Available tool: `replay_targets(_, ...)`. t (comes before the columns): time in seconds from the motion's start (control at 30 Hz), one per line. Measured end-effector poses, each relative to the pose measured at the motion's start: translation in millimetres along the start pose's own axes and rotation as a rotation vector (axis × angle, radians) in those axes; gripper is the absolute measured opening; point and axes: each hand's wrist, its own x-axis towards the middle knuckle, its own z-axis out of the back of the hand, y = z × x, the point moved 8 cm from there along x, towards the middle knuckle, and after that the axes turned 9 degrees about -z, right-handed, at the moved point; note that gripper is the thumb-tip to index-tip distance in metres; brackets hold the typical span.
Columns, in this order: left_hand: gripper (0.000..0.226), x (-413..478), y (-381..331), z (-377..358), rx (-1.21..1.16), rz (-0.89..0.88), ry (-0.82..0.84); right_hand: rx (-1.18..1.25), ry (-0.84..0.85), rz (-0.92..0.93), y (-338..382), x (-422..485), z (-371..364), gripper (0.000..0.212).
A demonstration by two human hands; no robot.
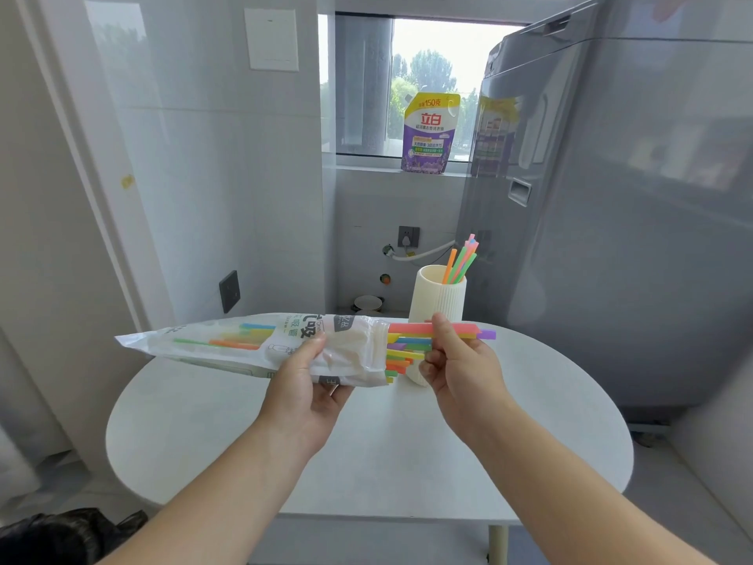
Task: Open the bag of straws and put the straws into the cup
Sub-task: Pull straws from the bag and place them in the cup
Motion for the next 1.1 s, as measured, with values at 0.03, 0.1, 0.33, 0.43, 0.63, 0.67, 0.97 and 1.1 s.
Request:
replay_targets(0.03, 0.015, -0.1, 0.2, -0.1, -0.003, 0.004, -0.002, -0.010, -0.005, 0.022, 2.5, 0.1, 0.0, 0.039)
replay_targets(0.1, 0.014, -0.1, -0.4, 0.3, -0.013, 0.005, -0.007, -0.002, 0.003, 0.055, 8.0, 0.1, 0.1, 0.040)
replay_targets(0.33, 0.016, 3.0, -1.6, 5.3, -0.042, -0.004, -0.046, 0.044, 0.041, 0.124, 27.8, -3.1, 4.6, 0.023)
replay_targets(0.43, 0.016, 4.3, -1.8, 6.1, -0.048, -0.004, -0.055, 0.045, 0.040, 0.123, 29.6, -3.6, 6.1, 0.021)
replay_targets(0.63, 0.016, 5.4, -0.2, 5.1, -0.056, -0.004, -0.053, -0.034, 0.066, 0.163, 32.0, -1.6, 4.5, 0.022)
replay_targets(0.67, 0.016, 6.0, -0.3, 5.6, -0.056, -0.004, -0.052, -0.058, 0.057, 0.192, 34.9, -1.8, 5.4, 0.021)
replay_targets(0.97, 0.031, 15.5, -5.9, 12.2, -0.107, -0.012, -0.097, -0.146, 0.005, 0.375, 84.6, -15.9, 13.7, 0.020)
replay_targets(1.1, 0.039, 20.8, -8.1, 17.7, -0.112, -0.026, -0.113, -0.205, -0.036, 0.403, 104.6, -24.7, 19.0, 0.019)
